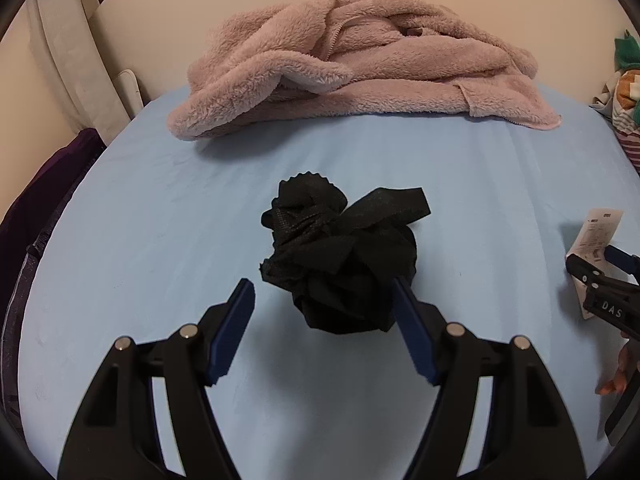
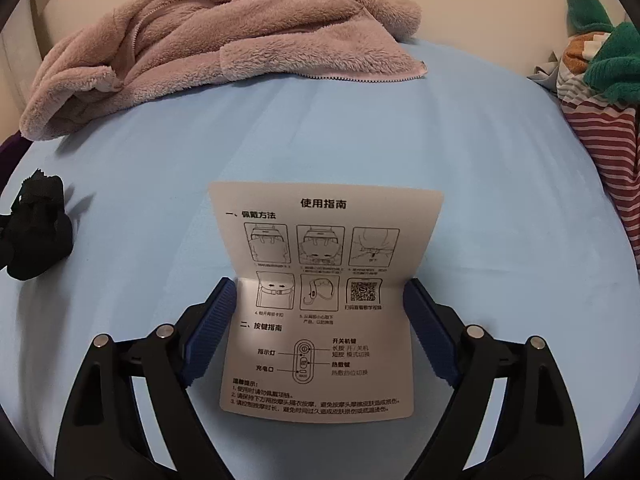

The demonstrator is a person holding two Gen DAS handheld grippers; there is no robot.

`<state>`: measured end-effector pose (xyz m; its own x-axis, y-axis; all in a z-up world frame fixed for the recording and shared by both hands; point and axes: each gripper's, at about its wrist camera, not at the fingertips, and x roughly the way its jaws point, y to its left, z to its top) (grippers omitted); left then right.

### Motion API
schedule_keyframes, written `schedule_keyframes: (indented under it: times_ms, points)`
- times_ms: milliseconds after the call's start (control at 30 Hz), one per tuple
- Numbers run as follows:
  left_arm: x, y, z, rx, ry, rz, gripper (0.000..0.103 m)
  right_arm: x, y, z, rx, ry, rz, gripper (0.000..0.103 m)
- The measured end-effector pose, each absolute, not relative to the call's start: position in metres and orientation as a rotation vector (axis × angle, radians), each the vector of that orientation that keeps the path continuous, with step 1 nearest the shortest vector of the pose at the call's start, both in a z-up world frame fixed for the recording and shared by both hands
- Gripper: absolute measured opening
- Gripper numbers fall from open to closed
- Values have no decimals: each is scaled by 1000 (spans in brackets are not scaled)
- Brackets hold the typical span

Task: Collect trash
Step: 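Grasp the black cloth bundle with the left gripper while the right grasps the white leaflet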

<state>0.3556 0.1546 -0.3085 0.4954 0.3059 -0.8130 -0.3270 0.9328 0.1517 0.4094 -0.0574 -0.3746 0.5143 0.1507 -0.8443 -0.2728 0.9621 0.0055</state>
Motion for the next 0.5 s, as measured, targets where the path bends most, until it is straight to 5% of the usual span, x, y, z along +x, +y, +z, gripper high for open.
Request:
schedule_keyframes:
  times_ms: [500]
  points:
    - [361,163,-311,-31,952,372,74,416,-45,-378,-164,965,246,95]
